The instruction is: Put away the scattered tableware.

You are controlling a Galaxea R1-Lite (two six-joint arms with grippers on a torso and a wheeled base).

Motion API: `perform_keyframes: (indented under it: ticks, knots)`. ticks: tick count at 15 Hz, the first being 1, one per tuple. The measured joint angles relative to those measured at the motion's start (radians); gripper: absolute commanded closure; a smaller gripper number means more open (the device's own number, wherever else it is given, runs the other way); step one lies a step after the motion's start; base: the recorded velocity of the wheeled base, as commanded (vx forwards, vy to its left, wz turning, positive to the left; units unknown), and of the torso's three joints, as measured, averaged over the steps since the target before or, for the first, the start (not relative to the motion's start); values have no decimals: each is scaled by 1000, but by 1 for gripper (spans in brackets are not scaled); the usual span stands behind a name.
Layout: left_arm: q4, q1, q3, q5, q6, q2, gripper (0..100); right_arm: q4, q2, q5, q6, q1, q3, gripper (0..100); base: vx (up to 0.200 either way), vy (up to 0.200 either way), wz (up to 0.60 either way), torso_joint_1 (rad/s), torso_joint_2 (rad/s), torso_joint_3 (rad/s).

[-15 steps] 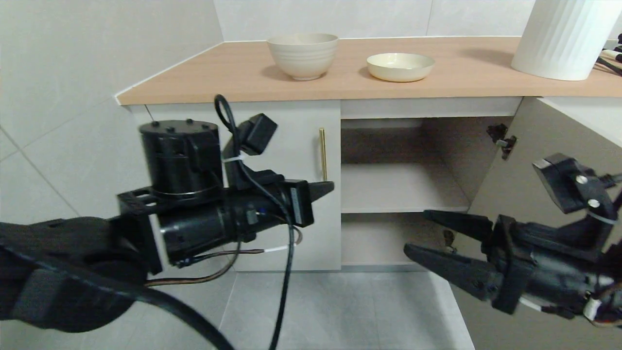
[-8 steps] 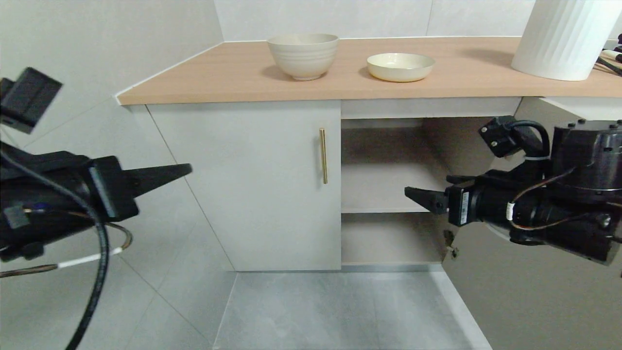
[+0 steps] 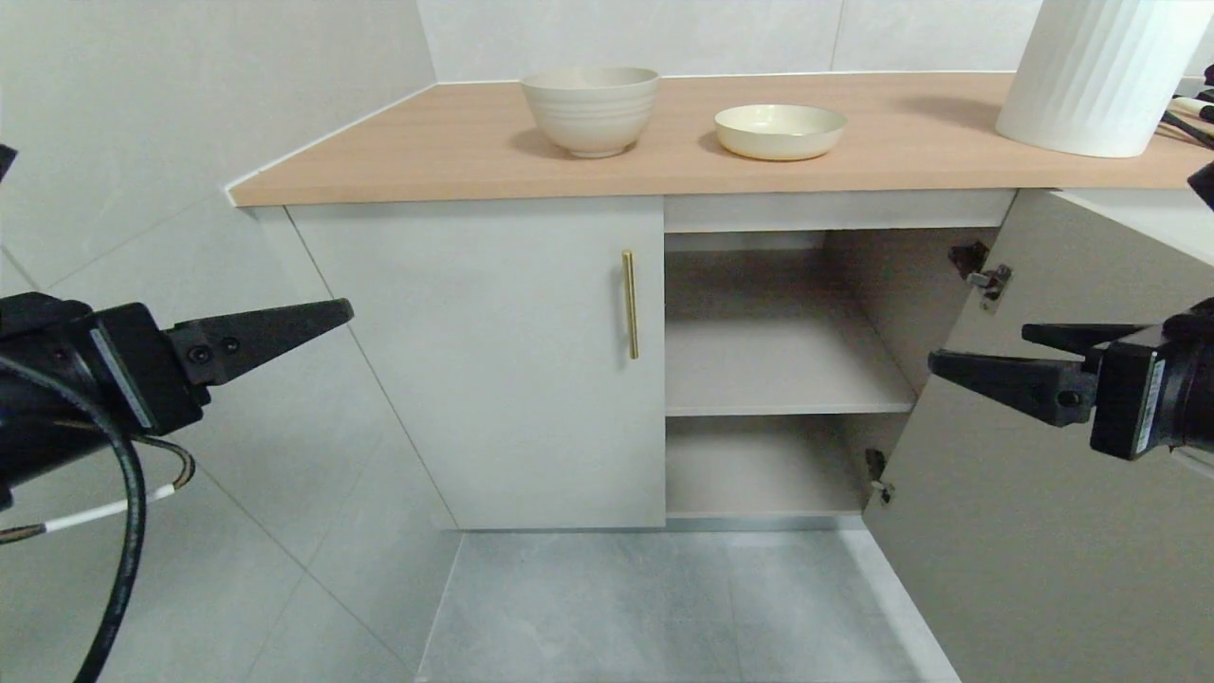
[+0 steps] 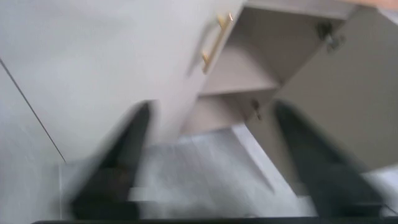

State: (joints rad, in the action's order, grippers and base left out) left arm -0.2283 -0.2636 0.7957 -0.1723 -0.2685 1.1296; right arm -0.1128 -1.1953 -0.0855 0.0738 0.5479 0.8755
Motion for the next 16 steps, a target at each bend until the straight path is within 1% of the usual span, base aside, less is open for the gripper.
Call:
perform_keyframes:
  ticks: [2, 5, 8, 9, 10, 11, 16]
  knots:
    - [-36, 1, -14, 6, 1, 9, 0, 1, 3, -1, 23, 0, 4, 0, 0, 0, 0, 0, 0, 0]
    - [-40, 3, -18, 27, 2, 16, 0, 17, -6, -8, 47, 0, 14, 0, 0, 0, 0, 0, 0, 0]
    - [-39, 2, -17, 24, 19, 20, 0, 40, -10, -10, 54, 0, 30, 0, 0, 0, 0, 0, 0, 0]
    - [-37, 2, -16, 22, 33, 21, 0, 41, -11, -10, 54, 1, 32, 0, 200, 0, 0, 2, 2, -2]
    - [-34, 1, -16, 22, 54, 24, 0, 42, -13, -10, 54, 1, 33, 0, 200, 0, 0, 7, 2, 7]
    - [-33, 1, -16, 22, 62, 28, 0, 43, -15, -10, 54, 1, 33, 0, 200, 0, 0, 2, -2, 7]
    - [-34, -2, -14, 21, 65, 43, 0, 43, -25, -11, 55, 2, 41, 0, 200, 0, 0, 1, -2, 2]
